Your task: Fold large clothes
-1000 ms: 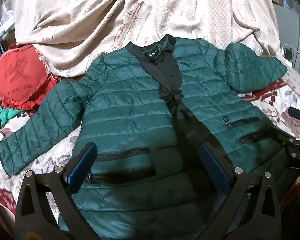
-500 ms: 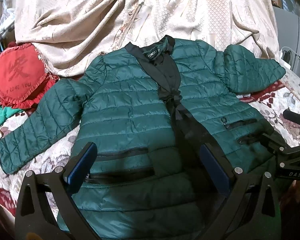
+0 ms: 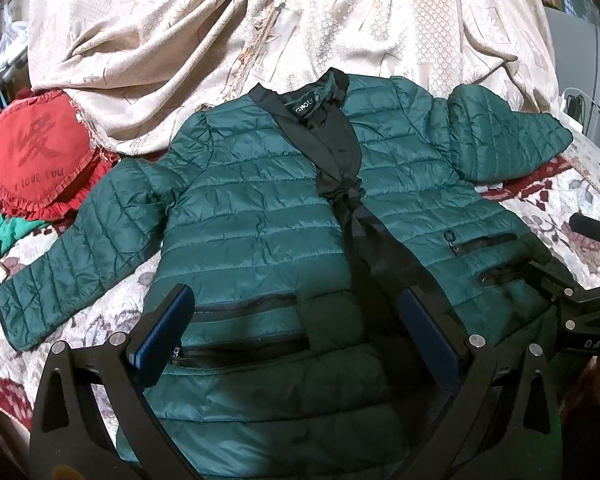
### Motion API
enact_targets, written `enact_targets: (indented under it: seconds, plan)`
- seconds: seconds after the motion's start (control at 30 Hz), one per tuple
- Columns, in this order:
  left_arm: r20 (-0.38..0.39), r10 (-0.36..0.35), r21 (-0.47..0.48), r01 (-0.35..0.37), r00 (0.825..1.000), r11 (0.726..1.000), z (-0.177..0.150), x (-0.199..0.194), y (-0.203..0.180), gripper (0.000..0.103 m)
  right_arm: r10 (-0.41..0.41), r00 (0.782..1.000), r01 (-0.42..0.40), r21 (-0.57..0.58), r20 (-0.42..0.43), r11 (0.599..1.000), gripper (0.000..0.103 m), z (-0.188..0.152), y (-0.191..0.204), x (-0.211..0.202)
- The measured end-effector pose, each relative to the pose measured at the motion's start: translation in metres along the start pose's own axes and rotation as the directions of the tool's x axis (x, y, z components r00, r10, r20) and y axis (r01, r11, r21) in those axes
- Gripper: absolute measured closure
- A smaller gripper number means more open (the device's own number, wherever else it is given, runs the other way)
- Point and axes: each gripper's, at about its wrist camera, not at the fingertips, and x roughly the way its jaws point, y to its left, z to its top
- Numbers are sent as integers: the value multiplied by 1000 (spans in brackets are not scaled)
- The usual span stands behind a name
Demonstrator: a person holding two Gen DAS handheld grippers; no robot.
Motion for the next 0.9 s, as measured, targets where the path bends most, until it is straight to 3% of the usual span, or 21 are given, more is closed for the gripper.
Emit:
enact_targets:
  seconds: [0.5,0.63,0.77,0.9]
  plan:
    - [0,-1,0,1,1000,1000,0,0,-1,0,3,1000,-3,1,30,1000,0,4,0,-6]
    - [-6,4,6,-4,1000,1000,0,1,-1,0,25,997,-28,53,67,998,0,25,-1,-11]
    - [-21,5,-3,-5,1000,1000,2,5,0,0,93,985,-114,139,147,984,0,62,-6,-6]
    - [-39,-4,-53,2,999,999,4,11,10,0,-28,982,22,34,185,999,0,49,5,22]
